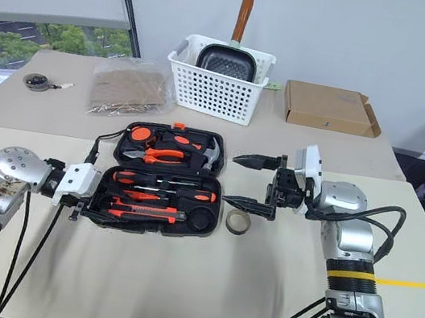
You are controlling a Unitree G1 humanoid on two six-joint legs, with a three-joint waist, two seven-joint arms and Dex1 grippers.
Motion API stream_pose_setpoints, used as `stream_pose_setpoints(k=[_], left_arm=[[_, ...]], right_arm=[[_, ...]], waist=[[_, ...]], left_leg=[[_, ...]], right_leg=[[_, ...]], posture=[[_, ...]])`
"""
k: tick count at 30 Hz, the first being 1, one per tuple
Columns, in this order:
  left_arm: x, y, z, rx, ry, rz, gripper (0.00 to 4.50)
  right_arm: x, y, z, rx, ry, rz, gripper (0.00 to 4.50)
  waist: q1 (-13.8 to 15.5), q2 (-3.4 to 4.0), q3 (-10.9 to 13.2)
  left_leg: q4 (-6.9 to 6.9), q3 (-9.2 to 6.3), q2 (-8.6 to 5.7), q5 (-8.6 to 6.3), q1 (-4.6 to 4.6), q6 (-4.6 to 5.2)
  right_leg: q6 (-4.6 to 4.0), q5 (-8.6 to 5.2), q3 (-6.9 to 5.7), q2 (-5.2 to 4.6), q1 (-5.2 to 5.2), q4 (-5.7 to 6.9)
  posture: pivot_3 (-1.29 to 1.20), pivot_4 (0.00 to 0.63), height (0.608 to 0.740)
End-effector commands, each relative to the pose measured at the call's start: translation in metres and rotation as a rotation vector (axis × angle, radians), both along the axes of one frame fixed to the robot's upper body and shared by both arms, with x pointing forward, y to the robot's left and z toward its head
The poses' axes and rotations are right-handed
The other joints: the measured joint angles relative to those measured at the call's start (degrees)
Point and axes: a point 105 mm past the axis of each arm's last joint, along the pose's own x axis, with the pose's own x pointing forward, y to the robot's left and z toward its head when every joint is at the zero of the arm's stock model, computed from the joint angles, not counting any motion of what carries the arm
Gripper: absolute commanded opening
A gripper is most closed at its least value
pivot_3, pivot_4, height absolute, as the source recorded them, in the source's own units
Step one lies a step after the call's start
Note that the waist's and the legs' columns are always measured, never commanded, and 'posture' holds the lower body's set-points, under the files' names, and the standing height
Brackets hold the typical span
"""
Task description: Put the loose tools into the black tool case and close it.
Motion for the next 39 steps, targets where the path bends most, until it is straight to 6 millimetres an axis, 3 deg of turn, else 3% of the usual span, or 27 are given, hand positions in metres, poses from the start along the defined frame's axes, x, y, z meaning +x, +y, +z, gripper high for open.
stream_pose_setpoints(k=[1, 3, 5, 8, 16, 20, 29, 39], left_arm=[[-0.001, 0.005, -0.005, 0.065, 0.035, -0.021, 1.80], [-0.001, 0.007, -0.004, 0.068, 0.046, -0.018, 2.80], [0.000, 0.009, -0.003, 0.075, 0.043, -0.017, 3.28], [0.007, 0.009, 0.006, 0.053, -0.006, 0.002, 4.43], [0.012, -0.007, 0.056, -0.206, -0.001, 0.049, 4.48], [0.009, -0.023, 0.067, -0.302, 0.053, 0.036, 3.39], [0.021, -0.073, 0.040, -0.270, -0.012, -0.033, 0.11], [0.029, -0.083, 0.015, -0.183, -0.019, -0.071, 0.11]], right_arm=[[-0.003, -0.003, 0.010, 0.014, -0.046, -0.010, 4.50], [-0.004, -0.003, 0.010, 0.015, -0.046, -0.012, 4.50], [-0.005, -0.002, 0.010, 0.015, -0.047, -0.015, 4.50], [-0.005, -0.002, 0.009, 0.017, -0.047, -0.019, 4.50], [-0.003, -0.002, 0.007, 0.018, -0.045, -0.020, 4.50], [-0.003, 0.000, 0.007, 0.020, -0.045, -0.016, 4.50], [-0.005, 0.001, 0.011, 0.025, -0.055, -0.028, 4.50], [-0.004, -0.003, 0.012, 0.026, -0.062, -0.055, 4.50]], waist=[[-0.1, 0.00, 0.0], [-0.1, 0.00, 0.0], [-0.1, 0.00, 0.0], [-0.2, 0.00, 0.0], [-0.1, 0.00, 0.0], [0.0, 0.00, 0.0], [0.0, -0.01, 0.0], [-0.1, 0.00, 0.0]], left_leg=[[0.00, 0.01, 0.00, -0.01, 0.01, 0.01], [0.00, 0.01, 0.00, 0.00, 0.01, 0.01], [0.00, 0.00, 0.00, 0.00, 0.01, 0.01], [0.00, 0.02, 0.00, -0.01, 0.02, 0.03], [0.03, 0.01, 0.01, -0.01, 0.00, 0.03], [0.05, -0.01, 0.00, -0.01, 0.01, 0.03], [0.07, -0.03, -0.10, 0.03, 0.05, -0.01], [0.08, -0.03, -0.09, 0.03, 0.08, 0.01]], right_leg=[[0.00, 0.00, 0.01, 0.00, 0.00, 0.00], [0.00, 0.00, 0.00, 0.00, 0.00, 0.00], [0.01, 0.00, 0.00, 0.00, 0.00, 0.01], [0.02, -0.01, 0.03, 0.00, 0.01, 0.00], [0.03, -0.01, 0.02, 0.01, 0.00, 0.03], [0.05, -0.02, 0.03, 0.00, 0.05, 0.01], [0.06, -0.02, 0.04, 0.02, 0.12, 0.06], [0.06, 0.00, 0.05, 0.00, 0.12, 0.07]], posture=[[0.00, 0.150, 0.700], [0.00, 0.150, 0.700], [0.00, 0.150, 0.700], [0.00, 0.150, 0.700], [0.00, 0.150, 0.700], [0.00, 0.150, 0.700], [0.00, 0.150, 0.700], [0.00, 0.150, 0.700]])
